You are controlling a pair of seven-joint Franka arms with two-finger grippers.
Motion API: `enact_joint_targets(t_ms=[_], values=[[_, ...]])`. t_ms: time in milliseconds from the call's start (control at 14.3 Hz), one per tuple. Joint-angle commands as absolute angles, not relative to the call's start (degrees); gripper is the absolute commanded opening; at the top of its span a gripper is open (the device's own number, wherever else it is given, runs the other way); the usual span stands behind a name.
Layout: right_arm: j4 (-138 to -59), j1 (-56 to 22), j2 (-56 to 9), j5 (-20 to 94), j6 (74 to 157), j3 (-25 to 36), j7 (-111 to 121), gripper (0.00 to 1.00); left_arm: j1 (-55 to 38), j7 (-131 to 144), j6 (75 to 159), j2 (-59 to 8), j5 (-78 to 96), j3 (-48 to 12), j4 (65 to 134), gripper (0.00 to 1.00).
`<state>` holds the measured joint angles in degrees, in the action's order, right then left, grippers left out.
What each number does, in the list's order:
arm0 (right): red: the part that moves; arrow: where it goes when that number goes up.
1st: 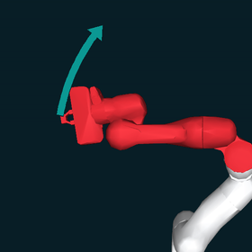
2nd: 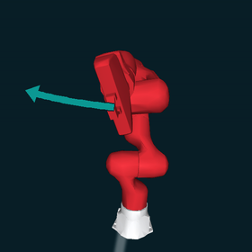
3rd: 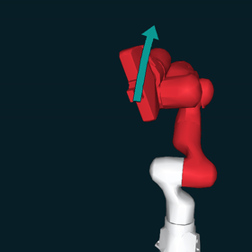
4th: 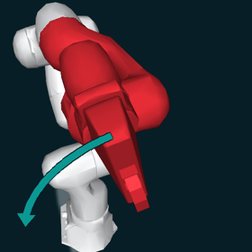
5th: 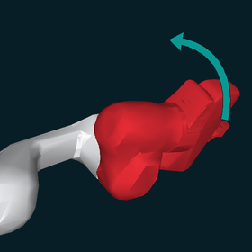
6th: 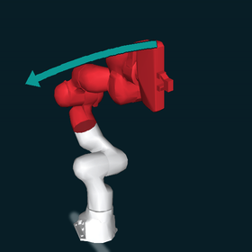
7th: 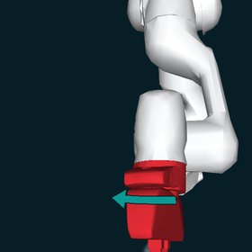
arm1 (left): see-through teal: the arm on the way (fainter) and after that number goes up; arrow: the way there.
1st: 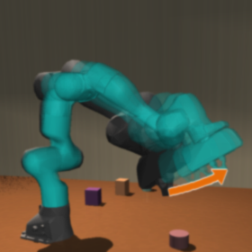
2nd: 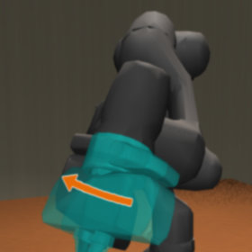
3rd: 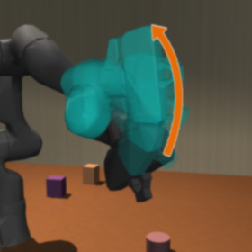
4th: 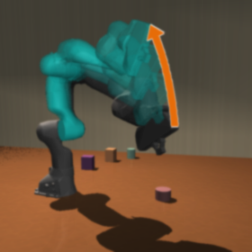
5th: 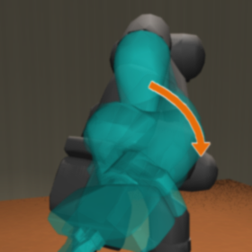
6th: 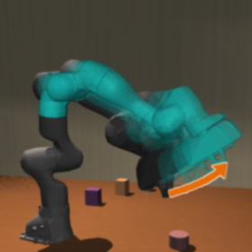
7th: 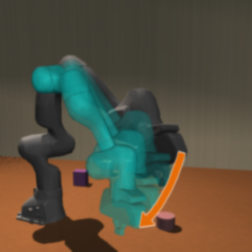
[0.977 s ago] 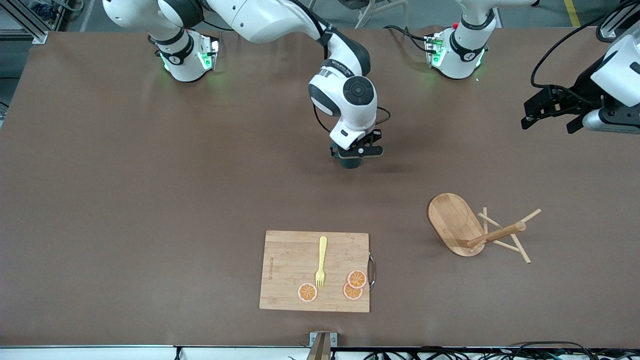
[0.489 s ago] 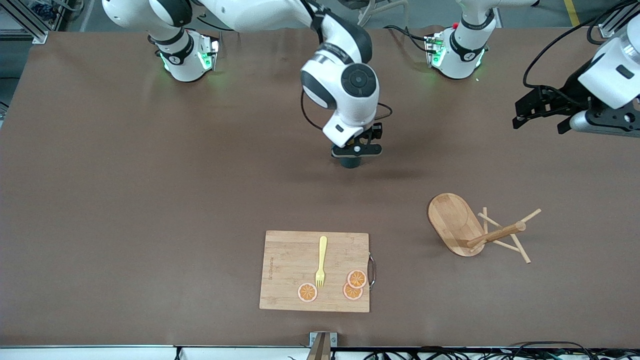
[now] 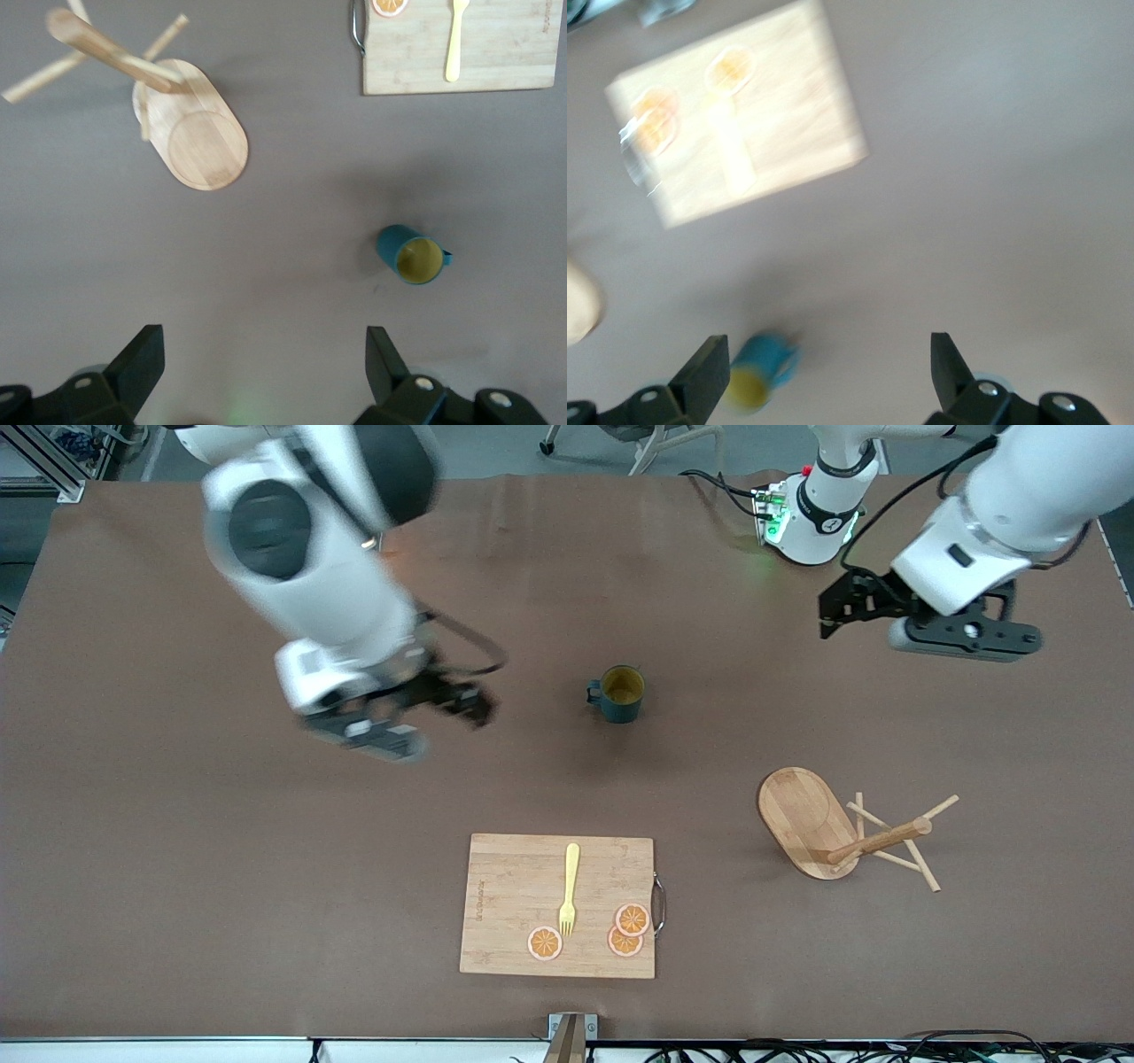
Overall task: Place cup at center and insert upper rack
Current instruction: 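Release the mug and retract the right gripper while the left gripper approaches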
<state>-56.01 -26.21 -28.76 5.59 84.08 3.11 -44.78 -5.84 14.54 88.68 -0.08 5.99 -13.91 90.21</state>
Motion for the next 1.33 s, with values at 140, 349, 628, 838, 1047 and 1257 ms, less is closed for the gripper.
enact_joint_targets(t_ms=[140, 349, 628, 838, 1047, 1257], values=[[-58.5, -12.4, -25.0, 0.4, 79.9, 1.4, -30.6, 1.0, -5.6, 26.5, 93.2, 1.0, 6.6, -23.1, 94.1, 1.0], [-59.0, -6.1, -22.8, 0.1, 79.8, 1.5, -19.5, 1.0, -5.6, 36.1, 97.7, 1.0, 6.0, -29.9, 96.1, 1.0], [-65.8, -0.2, -16.9, 1.1, 80.7, 1.1, -14.4, 1.0, -5.9, 48.7, 104.7, 0.7, 3.0, -39.0, 100.0, 1.0], [-75.9, 3.5, -8.7, 1.1, 86.0, 0.8, -9.8, 1.0, -7.2, 59.0, 112.8, 0.2, -3.0, -45.0, 105.8, 1.0], [-79.5, 6.9, -6.1, 1.1, 88.4, 0.7, -0.2, 1.0, -12.1, 68.8, 117.8, -3.3, -8.8, -45.6, 107.8, 1.0], [-79.7, 6.5, -5.9, 0.4, 87.8, 0.9, 1.0, 1.0, -18.0, 83.5, 119.3, -10.2, -22.2, -45.6, 107.7, 1.0]])
